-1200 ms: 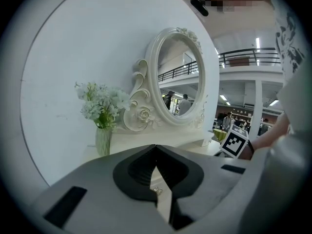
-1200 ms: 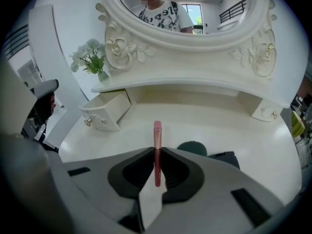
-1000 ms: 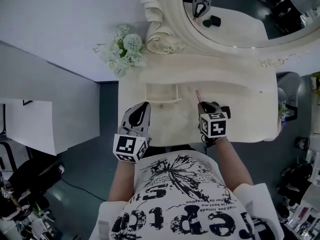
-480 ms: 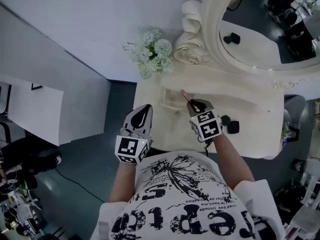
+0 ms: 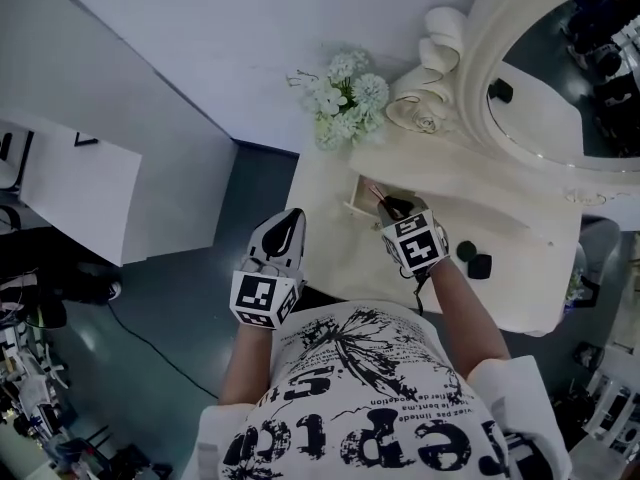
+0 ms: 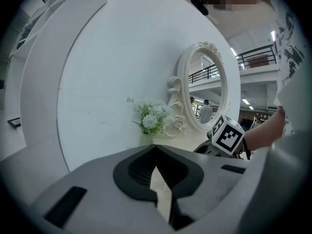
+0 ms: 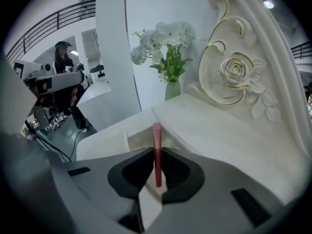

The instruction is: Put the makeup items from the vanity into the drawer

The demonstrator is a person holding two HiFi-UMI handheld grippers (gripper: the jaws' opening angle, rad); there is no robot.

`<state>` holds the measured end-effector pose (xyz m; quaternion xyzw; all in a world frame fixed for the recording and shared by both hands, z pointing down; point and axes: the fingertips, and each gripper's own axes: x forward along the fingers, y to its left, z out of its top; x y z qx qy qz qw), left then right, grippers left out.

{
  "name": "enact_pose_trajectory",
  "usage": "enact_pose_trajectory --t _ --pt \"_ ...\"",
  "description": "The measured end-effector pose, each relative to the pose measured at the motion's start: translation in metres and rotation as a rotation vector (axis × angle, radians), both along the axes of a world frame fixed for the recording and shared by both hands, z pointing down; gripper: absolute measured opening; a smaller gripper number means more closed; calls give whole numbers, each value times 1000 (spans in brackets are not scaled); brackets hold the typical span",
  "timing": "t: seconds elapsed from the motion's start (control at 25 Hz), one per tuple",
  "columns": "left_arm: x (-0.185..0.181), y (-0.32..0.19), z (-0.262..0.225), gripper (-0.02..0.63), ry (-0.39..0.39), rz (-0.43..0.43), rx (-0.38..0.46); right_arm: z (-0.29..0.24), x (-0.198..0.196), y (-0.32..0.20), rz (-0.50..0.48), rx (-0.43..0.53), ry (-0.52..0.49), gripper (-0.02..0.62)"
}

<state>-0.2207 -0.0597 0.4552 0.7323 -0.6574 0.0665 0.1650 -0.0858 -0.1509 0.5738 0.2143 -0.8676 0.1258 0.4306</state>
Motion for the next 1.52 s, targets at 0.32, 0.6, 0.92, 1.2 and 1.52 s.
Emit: enact_pose_trajectory --t 0.32,0.6,0.92,1.2,1.52 --pt "2 0 -2 18 37 1 15 -15 3 -7 85 22 -103 107" --pt "29 -17 -2 19 37 96 19 -21 52 -11 225 44 -120 107" --pt "105 -48 2 18 34 287 6 -1 172 -5 465 30 -49 122" --pt "163 -63 12 20 34 417 -29 29 264 9 659 -25 15 141" --pt "196 -73 27 20 31 460 -72 58 285 4 671 -113 44 160"
